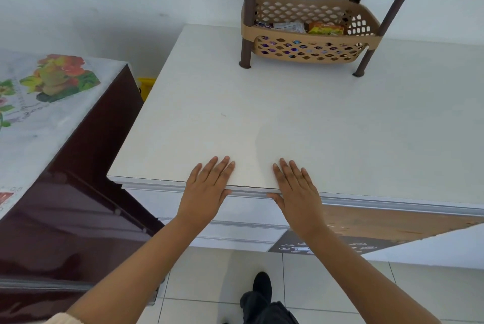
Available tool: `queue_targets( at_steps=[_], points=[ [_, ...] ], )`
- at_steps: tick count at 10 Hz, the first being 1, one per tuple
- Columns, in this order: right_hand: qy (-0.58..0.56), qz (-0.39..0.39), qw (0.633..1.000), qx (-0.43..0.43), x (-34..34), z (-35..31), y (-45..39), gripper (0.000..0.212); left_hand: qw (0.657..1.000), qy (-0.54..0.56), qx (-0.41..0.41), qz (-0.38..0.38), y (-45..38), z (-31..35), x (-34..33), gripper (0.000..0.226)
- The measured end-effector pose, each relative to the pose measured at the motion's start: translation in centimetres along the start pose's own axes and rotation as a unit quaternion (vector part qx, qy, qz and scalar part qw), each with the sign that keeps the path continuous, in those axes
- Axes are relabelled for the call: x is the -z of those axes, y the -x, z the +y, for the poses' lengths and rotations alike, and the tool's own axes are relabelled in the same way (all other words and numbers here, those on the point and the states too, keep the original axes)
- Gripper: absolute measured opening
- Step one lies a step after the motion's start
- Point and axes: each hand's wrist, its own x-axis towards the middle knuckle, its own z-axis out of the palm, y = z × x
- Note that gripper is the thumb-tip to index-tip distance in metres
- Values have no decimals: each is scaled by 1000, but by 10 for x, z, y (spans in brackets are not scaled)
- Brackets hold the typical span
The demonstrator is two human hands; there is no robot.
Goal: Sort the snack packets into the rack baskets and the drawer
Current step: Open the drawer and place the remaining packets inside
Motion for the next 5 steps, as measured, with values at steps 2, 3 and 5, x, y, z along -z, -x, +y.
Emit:
queue_targets(
  at_steps=[2, 3, 5],
  points=[
    [0, -1, 1000, 7, 2, 0, -1, 62, 1000, 7, 13, -10, 0, 2, 3, 60],
    [-8, -15, 1000, -1, 6, -2, 0, 67, 999, 7, 18, -27, 0, 4, 6, 54],
    [-38, -83, 995, -29, 16, -3, 3, 83, 996, 13, 71, -55, 5, 15, 18, 77]
  ],
)
